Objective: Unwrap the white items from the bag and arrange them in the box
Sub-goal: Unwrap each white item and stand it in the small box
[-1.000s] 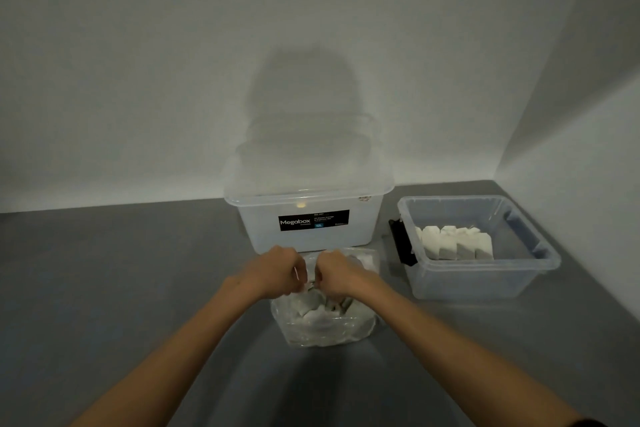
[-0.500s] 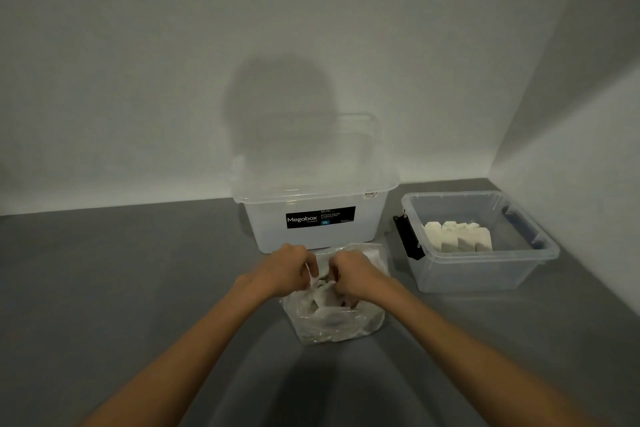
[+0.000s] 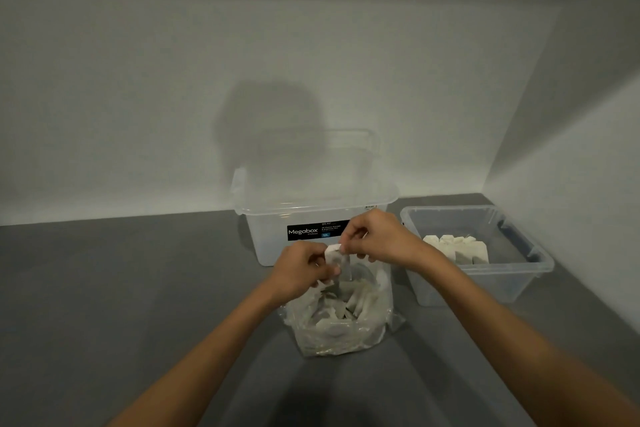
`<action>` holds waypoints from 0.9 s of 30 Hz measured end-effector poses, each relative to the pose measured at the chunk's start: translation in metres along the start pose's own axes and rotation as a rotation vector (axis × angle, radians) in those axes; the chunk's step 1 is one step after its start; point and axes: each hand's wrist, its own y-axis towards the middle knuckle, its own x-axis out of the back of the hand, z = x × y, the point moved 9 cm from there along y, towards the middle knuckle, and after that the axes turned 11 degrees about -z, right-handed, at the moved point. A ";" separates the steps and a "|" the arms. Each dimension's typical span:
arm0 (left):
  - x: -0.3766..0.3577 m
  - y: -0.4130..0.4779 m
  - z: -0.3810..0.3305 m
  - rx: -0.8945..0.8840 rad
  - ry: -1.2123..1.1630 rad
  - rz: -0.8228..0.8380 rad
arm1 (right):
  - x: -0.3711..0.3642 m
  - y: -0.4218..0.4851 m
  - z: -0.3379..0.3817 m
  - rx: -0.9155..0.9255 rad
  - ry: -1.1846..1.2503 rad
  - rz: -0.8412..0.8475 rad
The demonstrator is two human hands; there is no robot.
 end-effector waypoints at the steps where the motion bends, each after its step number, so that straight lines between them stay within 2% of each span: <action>1: 0.002 0.001 0.000 -0.003 -0.006 -0.012 | 0.001 0.000 0.000 0.002 0.013 -0.005; 7: 0.005 0.006 -0.006 -0.028 -0.063 0.004 | 0.000 0.002 0.002 0.035 0.004 -0.015; 10: 0.015 0.009 -0.013 -0.034 -0.137 -0.060 | -0.004 0.004 0.000 0.039 -0.005 -0.014; 12: 0.022 0.011 -0.011 -0.041 -0.093 -0.111 | -0.006 0.005 -0.005 0.014 -0.021 -0.020; 15: 0.027 0.011 -0.003 -0.038 0.007 -0.135 | -0.017 0.007 -0.018 -0.030 -0.176 -0.003; 21: 0.029 0.008 0.010 0.024 0.057 -0.179 | -0.074 -0.004 -0.041 -0.015 -0.540 0.126; 27: 0.030 0.004 0.016 0.032 0.069 -0.174 | -0.103 -0.007 -0.057 0.039 -0.665 0.200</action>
